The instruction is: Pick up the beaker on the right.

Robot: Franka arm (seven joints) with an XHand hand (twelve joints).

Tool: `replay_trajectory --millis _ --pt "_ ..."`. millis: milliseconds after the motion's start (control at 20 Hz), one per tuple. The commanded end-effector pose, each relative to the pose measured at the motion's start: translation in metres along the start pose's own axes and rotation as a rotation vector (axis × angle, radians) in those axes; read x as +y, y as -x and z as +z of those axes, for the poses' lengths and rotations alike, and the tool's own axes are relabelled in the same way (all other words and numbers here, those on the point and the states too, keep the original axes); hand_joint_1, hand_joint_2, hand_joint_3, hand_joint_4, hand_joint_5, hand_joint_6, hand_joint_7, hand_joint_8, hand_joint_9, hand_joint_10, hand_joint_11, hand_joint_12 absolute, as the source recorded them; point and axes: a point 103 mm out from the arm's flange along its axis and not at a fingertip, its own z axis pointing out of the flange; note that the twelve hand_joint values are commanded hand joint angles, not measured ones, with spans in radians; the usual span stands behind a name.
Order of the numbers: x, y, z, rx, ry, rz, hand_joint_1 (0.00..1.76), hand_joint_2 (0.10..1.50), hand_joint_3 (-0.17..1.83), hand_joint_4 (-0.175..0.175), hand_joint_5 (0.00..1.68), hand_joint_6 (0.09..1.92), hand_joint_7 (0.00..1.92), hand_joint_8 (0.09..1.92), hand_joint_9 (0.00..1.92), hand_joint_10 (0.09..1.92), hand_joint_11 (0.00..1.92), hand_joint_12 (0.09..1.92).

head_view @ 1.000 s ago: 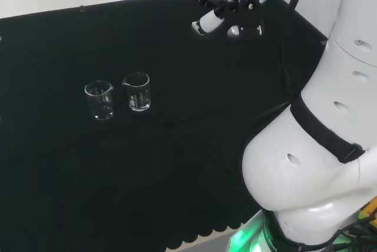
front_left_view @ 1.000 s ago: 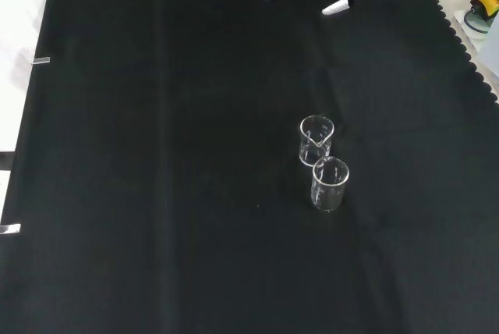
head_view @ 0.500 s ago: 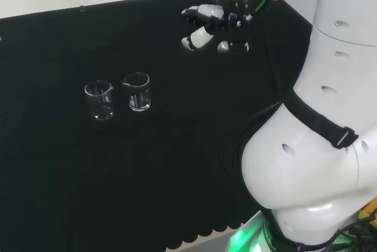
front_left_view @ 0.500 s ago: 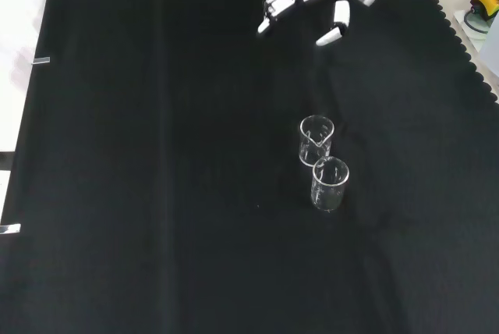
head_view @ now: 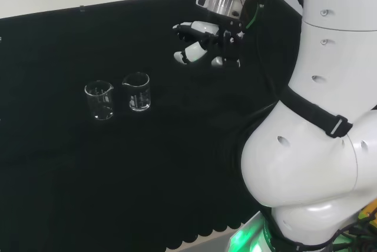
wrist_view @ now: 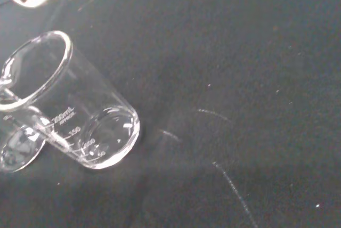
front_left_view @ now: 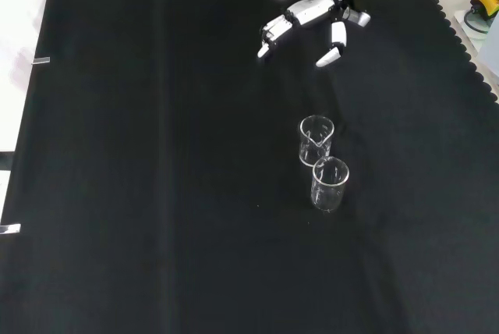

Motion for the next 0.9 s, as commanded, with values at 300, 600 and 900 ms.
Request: replay_trajectory --millis 300,600,900 --pt "0.012 -0.002 0.035 0.093 0.005 -0.125 0.7 0.38 1.04 -0.053 0.17 0.09 0.12 0.66 0.2 0.74 0.0 1.15" --pt "0.017 -0.002 0.058 0.223 -0.015 -0.185 0.77 0.35 1.04 -0.062 0.18 0.09 0.13 0.66 0.24 0.74 0.0 1.17" --pt "0.021 -0.005 0.073 0.275 -0.017 -0.209 0.83 0.33 1.06 -0.065 0.21 0.09 0.14 0.66 0.27 0.72 0.0 1.2"
